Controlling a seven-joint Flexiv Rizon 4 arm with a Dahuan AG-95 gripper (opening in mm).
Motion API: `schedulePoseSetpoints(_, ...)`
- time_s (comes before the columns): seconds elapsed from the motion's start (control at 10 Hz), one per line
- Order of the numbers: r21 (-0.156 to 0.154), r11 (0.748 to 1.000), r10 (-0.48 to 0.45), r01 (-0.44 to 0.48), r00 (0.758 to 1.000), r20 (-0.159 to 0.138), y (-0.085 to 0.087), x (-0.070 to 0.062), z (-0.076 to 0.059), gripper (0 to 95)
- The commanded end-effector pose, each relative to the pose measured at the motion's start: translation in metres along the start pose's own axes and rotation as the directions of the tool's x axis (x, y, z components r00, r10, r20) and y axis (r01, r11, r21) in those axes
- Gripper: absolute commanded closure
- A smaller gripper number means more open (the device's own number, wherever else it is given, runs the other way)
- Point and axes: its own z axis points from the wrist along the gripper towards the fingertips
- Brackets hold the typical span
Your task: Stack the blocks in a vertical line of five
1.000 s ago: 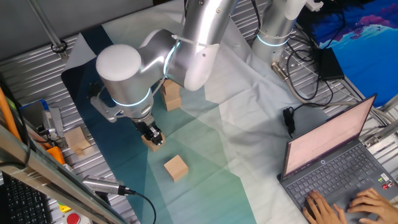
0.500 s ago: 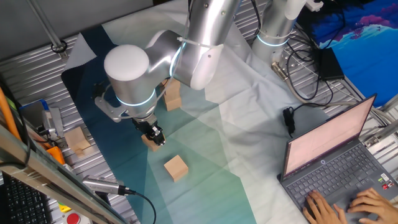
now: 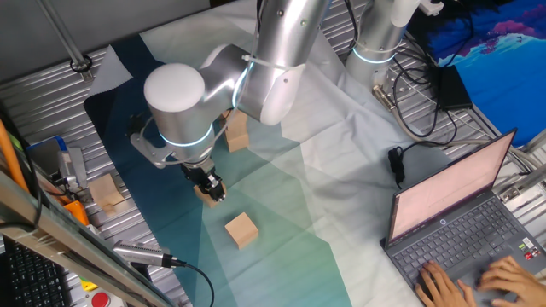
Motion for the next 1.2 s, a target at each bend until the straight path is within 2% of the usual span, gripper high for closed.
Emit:
schedulePoseSetpoints(0.1, 0.002, 1.000, 0.012, -0.012, 1.000, -0.002, 0.000, -0.002, 0.003, 76.0)
schedulePoseSetpoints(0.2, 0.001, 1.000, 0.013, -0.013, 1.000, 0.001, -0.001, -0.003, 0.006, 95.0)
schedulePoseSetpoints(0.7, 0.012, 1.000, 0.029, -0.029, 0.999, -0.019, -0.001, -0.002, 0.002, 95.0)
schedulePoseSetpoints(0.9, 0.012, 0.999, 0.042, -0.041, 0.998, -0.036, -0.007, 0.002, -0.017, 95.0)
schedulePoseSetpoints(1.0, -0.002, 0.999, 0.052, -0.052, 0.998, -0.034, -0.011, 0.005, -0.026, 95.0)
schedulePoseSetpoints(1.1, -0.010, 0.997, 0.070, -0.071, 0.997, -0.035, -0.016, 0.012, -0.045, 95.0)
schedulePoseSetpoints(1.2, -0.007, 0.997, 0.082, -0.082, 0.996, -0.041, -0.018, 0.018, -0.059, 95.0)
